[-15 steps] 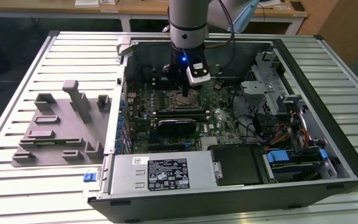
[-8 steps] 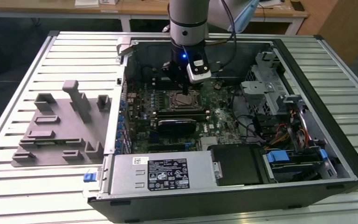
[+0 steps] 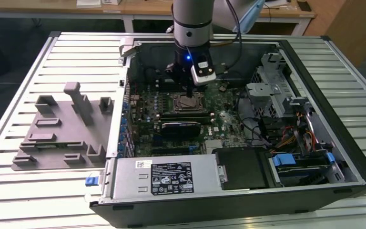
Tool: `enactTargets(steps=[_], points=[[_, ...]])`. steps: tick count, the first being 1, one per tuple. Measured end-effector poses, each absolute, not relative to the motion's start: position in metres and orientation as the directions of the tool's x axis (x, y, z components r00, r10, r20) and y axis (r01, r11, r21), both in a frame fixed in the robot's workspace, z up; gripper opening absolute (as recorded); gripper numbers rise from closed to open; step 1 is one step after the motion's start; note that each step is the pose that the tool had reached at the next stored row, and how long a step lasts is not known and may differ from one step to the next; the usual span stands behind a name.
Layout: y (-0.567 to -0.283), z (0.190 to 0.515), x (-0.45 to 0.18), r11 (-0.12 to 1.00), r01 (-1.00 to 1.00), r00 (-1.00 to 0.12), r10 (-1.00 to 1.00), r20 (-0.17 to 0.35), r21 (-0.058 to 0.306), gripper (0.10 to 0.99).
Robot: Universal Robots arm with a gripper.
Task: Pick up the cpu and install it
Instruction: 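Install the second cpu locking lever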
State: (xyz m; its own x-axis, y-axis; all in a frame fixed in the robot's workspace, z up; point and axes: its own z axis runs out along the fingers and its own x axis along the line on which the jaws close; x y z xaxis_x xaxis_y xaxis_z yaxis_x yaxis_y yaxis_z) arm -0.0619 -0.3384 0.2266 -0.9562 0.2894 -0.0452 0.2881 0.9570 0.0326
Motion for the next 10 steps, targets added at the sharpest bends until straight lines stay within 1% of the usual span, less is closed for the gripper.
enactTargets(steps=[10], points=[[-0.3429, 0.2266, -0.0619, 0.957, 0.288, -0.956, 0.289, -0.045, 0.033, 0.106]])
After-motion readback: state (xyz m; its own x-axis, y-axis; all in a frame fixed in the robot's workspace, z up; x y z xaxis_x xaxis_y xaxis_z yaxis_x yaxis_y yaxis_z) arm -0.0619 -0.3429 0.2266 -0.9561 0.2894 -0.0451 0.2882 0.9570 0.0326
